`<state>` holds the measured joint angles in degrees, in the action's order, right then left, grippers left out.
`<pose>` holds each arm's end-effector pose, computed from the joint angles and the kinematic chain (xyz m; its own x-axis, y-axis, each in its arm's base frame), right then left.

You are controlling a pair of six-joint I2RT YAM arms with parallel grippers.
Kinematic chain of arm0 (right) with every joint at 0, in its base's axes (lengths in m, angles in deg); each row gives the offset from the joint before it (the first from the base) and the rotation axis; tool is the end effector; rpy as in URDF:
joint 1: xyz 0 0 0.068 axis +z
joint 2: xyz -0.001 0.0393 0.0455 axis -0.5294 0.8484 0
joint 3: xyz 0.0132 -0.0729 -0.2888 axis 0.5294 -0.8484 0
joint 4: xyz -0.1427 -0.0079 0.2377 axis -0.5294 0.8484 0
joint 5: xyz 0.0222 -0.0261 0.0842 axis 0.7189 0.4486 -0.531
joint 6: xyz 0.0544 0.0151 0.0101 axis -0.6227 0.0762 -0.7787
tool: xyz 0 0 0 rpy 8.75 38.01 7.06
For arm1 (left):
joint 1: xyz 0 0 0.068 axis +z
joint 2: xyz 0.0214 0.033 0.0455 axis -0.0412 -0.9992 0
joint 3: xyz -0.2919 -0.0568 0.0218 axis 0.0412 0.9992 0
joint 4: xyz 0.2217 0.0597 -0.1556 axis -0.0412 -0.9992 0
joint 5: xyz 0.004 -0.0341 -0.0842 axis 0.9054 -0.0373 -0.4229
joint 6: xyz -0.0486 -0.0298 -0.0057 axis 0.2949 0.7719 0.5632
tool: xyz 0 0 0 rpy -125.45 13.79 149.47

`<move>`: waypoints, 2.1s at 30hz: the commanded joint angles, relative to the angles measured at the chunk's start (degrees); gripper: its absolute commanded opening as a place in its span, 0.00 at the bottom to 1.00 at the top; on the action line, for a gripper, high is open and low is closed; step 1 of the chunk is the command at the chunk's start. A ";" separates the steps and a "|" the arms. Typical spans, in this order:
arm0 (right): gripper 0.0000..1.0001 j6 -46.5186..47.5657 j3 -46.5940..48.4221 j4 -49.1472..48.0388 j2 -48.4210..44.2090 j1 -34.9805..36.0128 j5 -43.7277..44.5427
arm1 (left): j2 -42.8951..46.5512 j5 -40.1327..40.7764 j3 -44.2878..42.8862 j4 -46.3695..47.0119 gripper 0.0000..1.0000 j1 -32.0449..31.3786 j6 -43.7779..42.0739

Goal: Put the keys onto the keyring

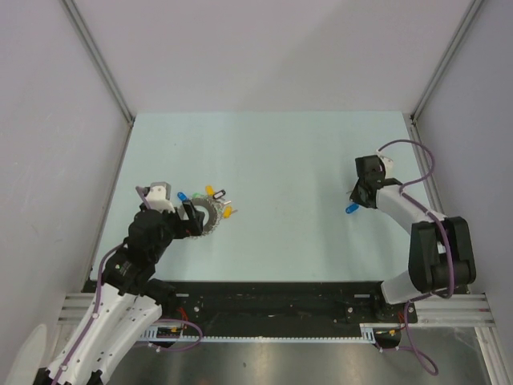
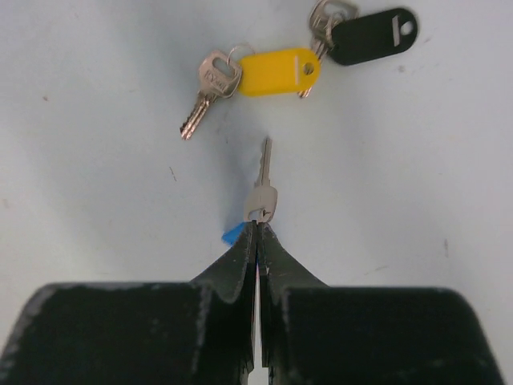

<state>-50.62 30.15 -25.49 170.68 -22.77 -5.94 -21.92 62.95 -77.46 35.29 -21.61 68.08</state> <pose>0.3071 0.0375 0.2043 -0.7185 0.3594 -0.5955 0.4134 0.9092 0.0498 0.1090 -0.0398 0.2877 -0.4326 -0.1840 -0.8826 0.0875 0.9658 -0.2443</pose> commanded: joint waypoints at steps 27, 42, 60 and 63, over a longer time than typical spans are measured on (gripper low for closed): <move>0.00 -34.77 -9.06 1.64 -7.54 33.16 9.53 | 5.67 0.40 -1.22 0.59 1.00 -2.84 0.38; 0.48 -29.72 -8.45 -8.47 -4.00 39.94 4.26 | 5.67 0.14 -1.05 0.59 1.00 -3.10 0.56; 0.42 11.43 4.82 -3.54 5.20 36.60 -9.97 | 4.00 0.05 -1.04 0.50 1.00 -3.02 0.56; 0.41 12.22 6.23 -4.68 9.41 36.60 -13.76 | 3.65 0.05 -1.05 0.42 1.00 -2.84 0.56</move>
<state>-43.03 33.29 -28.81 175.23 13.80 -13.66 -17.62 62.99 -77.46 35.27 -24.32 68.10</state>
